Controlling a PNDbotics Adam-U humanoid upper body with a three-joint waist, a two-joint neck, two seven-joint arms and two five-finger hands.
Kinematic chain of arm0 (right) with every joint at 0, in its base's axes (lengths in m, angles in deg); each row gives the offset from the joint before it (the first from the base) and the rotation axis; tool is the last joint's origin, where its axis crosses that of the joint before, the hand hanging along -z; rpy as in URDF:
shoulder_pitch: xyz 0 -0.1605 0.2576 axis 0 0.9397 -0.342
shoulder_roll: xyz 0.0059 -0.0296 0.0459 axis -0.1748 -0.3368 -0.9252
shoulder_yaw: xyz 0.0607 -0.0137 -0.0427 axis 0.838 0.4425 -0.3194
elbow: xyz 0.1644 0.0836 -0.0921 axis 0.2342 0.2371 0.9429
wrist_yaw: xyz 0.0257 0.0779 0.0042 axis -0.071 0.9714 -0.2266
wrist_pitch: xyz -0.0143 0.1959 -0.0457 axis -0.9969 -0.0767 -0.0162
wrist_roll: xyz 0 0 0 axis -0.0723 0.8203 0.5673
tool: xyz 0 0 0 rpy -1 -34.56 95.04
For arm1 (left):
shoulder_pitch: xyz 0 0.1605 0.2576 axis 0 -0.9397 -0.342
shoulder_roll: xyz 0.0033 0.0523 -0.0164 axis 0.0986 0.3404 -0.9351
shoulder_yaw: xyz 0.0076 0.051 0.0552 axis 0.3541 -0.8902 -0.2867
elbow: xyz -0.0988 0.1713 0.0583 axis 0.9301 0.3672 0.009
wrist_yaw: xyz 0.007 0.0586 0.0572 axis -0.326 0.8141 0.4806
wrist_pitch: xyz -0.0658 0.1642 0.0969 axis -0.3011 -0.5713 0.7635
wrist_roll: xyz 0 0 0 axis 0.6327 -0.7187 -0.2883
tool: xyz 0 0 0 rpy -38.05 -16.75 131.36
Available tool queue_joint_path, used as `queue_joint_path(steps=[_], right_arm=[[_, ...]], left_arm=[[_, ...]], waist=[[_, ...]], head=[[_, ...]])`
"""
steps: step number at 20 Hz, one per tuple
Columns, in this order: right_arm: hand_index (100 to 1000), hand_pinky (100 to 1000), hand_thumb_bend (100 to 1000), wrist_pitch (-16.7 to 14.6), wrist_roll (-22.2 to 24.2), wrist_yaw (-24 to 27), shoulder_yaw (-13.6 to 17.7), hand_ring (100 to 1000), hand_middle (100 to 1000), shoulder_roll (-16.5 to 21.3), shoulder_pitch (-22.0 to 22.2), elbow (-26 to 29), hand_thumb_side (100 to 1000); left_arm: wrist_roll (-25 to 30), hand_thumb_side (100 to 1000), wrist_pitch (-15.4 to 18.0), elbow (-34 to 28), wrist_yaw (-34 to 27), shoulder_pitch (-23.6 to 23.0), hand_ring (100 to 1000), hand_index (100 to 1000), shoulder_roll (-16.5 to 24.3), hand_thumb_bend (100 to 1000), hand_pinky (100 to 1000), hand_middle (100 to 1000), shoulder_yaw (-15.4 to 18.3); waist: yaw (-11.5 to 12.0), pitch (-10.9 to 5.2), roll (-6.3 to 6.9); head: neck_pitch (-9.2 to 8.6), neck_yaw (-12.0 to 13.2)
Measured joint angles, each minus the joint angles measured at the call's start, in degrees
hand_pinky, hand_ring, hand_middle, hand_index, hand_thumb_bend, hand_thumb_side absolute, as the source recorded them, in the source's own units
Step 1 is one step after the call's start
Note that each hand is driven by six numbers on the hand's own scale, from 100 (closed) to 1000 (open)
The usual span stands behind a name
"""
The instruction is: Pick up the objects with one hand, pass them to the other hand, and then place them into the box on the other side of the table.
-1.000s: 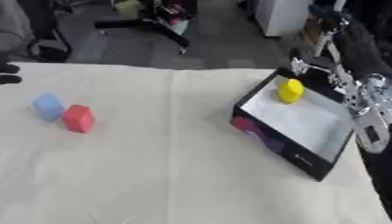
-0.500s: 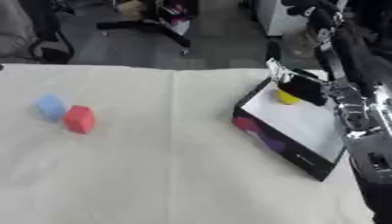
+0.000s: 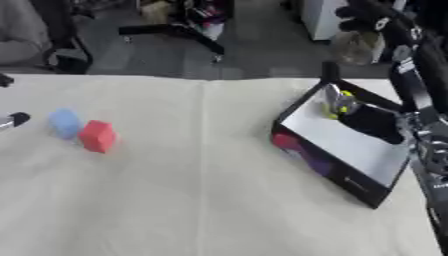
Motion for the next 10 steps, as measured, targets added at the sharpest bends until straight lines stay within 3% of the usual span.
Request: queue_joint_path(steps=[5,10], right_arm=[[955,793,100,-0.7,0.7,0.9,-0.2,762,793,-0.7,0.0,0.0,250],[954,792,100,-1.0,1.2,1.5,-0.5,761,793,-1.2,0.1,0.0,253]], left_arm=[[-0.3,692,-3.6,9.5,4.4,5.3,702,840,-4.3,574,705,714,0.8],[-1.0,678,-5.3,14.3,7.0,7.7,698,830,-7.4,575,701,707,1.8]], waist=[[-0.7,0.05,-0.35],[-1.4,0.43,-0.67]], head=[[0.01,0.5],[0.01,1.0]])
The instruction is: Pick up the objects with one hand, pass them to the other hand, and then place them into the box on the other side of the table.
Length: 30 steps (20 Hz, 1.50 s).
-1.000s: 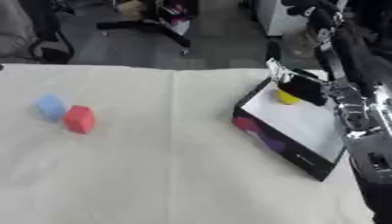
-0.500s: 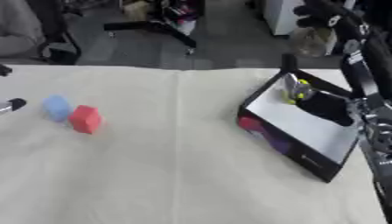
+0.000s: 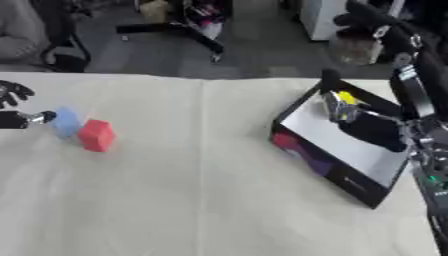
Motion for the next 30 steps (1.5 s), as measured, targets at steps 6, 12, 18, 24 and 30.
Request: queue_joint_path(steps=[6,12,18,24,30], right_arm=[[952,791,100,0.0,0.3,0.6,-0.2,758,791,-0.6,0.0,0.0,254],[951,791,100,0.1,0.4,0.7,-0.2,758,790,-0.7,0.3,0.0,255],[950,791,100,0.2,0.5,0.7,-0.2,758,790,-0.7,0.4,0.0,256],[948,788,100,0.2,0.5,0.7,-0.2,755,788,-1.1,0.4,0.0,260],[944,782,100,1.0,0.3,0.5,-0.1,749,783,-1.1,0.4,0.0,266]], left_arm=[[-4.2,619,-3.9,3.1,3.6,0.7,686,815,-1.8,512,689,691,1.1],[-7.0,609,-5.7,4.5,5.1,0.8,672,803,-2.5,486,678,671,1.4],[-7.2,585,-6.0,5.2,5.6,0.8,640,774,-2.8,450,656,627,1.4],[-7.0,491,-6.2,5.3,5.5,0.8,560,689,-2.8,361,623,527,1.6],[-8.1,341,-6.7,4.8,4.6,0.8,467,565,-3.2,202,561,406,1.8]], waist=[[-0.8,0.47,-0.43],[-1.2,0.81,-0.47],[-1.4,0.97,-0.74],[-1.4,1.01,-0.81],[-1.3,1.01,-0.93]], head=[[-0.01,1.4],[-0.54,4.1],[-0.98,5.0],[-1.00,5.0],[-1.00,5.0]])
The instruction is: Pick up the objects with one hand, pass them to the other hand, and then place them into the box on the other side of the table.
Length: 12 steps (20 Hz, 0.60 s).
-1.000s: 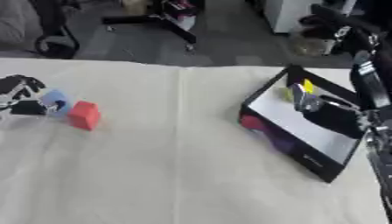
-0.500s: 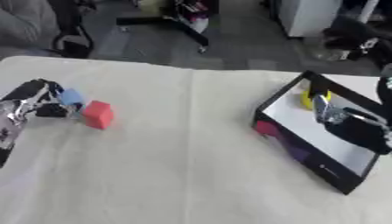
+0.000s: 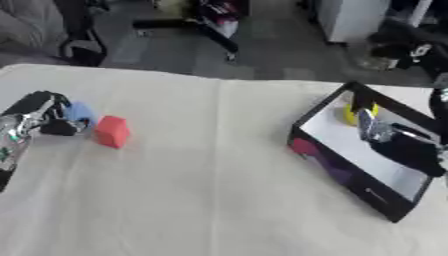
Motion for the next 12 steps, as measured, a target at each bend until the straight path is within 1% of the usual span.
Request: queue_joint_path(steps=[3,5,8,12], right_arm=[[944,782,100,0.5,-0.1,-0.4,0.0,749,783,0.0,0.0,0.0,266],[944,783,100,0.6,-0.2,-0.6,0.0,750,784,0.0,0.0,0.0,263],[946,785,100,0.6,-0.2,-1.1,-0.2,753,786,0.0,-0.2,0.0,256],[952,791,100,-0.1,0.4,-2.2,-1.2,760,794,0.0,-1.7,0.0,242]], left_arm=[[-0.2,346,0.1,-2.3,-2.0,-0.5,462,552,0.0,173,557,396,0.1],[0.1,353,0.5,-5.4,-4.5,-1.3,459,545,0.4,154,559,391,0.2],[1.2,381,1.7,-12.7,-10.0,-3.2,456,536,2.0,129,560,384,0.3],[4.5,430,2.9,-24.4,-20.5,-6.8,454,529,4.0,105,559,381,-0.1]], waist=[[0.3,0.00,-0.04],[0.5,0.00,0.02],[0.8,-0.02,0.25],[1.2,-0.13,0.41]], head=[[0.00,-0.1],[0.00,-0.2],[0.02,-0.7],[0.17,-1.7]])
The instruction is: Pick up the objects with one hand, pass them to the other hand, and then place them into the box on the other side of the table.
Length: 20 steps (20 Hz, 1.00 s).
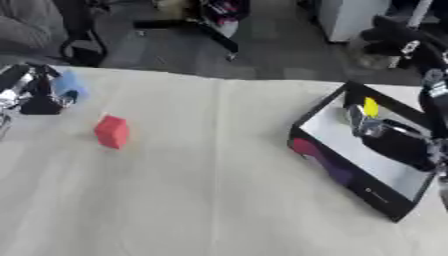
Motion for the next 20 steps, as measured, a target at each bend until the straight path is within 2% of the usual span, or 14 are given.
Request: queue_joint_path(steps=[6,10,15,16,17,18,20], right_arm=[[960,802,106,-2.9,1.4,-2.1,-2.8,771,803,0.0,-3.1,0.0,227],[965,809,134,-5.4,2.9,-3.0,-5.5,778,808,-0.1,-5.5,0.0,222],[973,818,176,-8.0,5.3,-4.2,-8.7,788,816,-1.3,-7.6,0.0,215],[975,821,193,-8.5,5.8,-4.6,-9.3,791,819,-1.6,-8.0,0.0,212],[980,825,256,-8.9,6.3,-5.1,-9.8,796,822,-1.8,-8.4,0.0,212],[983,828,233,-9.3,6.8,-5.8,-10.3,799,824,-2.1,-8.8,0.0,223],[988,836,283,-9.9,7.7,-7.3,-11.1,806,830,-2.6,-9.4,0.0,242]], left_arm=[[9.2,507,-2.2,-14.9,-17.7,-4.1,452,521,-0.4,100,562,379,-2.1],[16.4,543,-5.1,-22.0,-27.6,-5.8,455,522,-3.2,100,568,382,-4.1],[24.2,571,-7.7,-27.9,-34.8,-6.8,457,524,-6.7,100,576,384,-6.7],[25.5,574,-8.1,-28.6,-35.9,-7.0,458,524,-7.2,100,578,385,-7.2],[26.7,575,-8.3,-29.4,-37.0,-7.1,460,524,-7.7,100,581,384,-7.7],[27.9,578,-8.4,-30.0,-38.0,-7.2,460,526,-8.1,100,582,386,-8.1],[29.8,579,-8.5,-31.2,-39.6,-7.2,462,527,-8.6,100,585,387,-8.8]], waist=[[0.3,-0.34,0.09],[0.4,-0.62,-0.08],[0.7,-0.66,-0.25],[0.7,-0.67,-0.25],[0.7,-0.67,-0.26],[0.7,-0.67,-0.28],[0.8,-0.67,-0.31]], head=[[1.69,-2.2],[2.96,-3.5],[3.48,-4.1],[3.49,-4.1],[3.51,-4.2],[3.60,-4.2],[3.80,-4.3]])
